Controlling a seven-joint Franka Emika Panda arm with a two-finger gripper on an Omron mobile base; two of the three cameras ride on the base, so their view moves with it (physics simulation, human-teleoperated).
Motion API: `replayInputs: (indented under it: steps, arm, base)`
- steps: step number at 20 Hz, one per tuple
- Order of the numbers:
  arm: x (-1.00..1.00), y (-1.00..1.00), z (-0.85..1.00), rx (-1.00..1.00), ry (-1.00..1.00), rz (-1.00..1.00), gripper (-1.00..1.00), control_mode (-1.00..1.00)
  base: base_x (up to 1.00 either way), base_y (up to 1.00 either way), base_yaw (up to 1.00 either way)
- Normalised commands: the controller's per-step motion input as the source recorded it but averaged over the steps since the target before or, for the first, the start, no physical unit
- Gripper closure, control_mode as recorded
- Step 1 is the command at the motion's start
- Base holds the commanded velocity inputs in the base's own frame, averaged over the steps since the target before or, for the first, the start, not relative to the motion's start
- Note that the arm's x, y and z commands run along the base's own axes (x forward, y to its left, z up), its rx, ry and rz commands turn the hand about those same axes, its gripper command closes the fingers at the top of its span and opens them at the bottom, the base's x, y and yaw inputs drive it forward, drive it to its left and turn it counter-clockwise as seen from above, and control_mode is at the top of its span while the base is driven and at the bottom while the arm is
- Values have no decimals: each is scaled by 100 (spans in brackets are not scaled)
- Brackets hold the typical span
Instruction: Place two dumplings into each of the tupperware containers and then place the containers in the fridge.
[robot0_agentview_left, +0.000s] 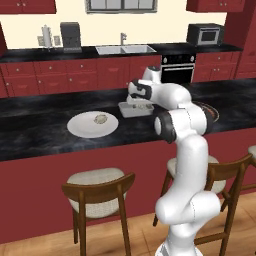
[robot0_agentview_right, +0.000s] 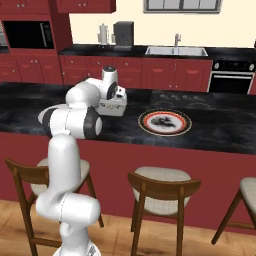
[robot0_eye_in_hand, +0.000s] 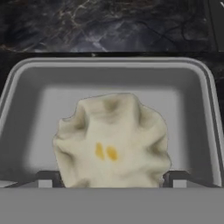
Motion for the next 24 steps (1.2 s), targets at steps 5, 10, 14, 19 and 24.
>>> replayInputs:
  steps: [5, 10, 14, 19, 24]
  arm:
    - [22, 0, -3, 0, 0, 0, 100, -100]
    - [2, 0, -34, 0, 0, 0, 100, -100]
    - [3, 0, -36, 0, 0, 0, 100, -100]
    - [13, 2, -9, 0, 0, 0, -100, -100]
    - [0, 0, 0, 0, 0, 0, -100, -100]
  base:
    - [0, 0, 0]
    - [0, 0, 0]
    - [0, 0, 0]
    - [0, 0, 0]
    - [0, 0, 0]
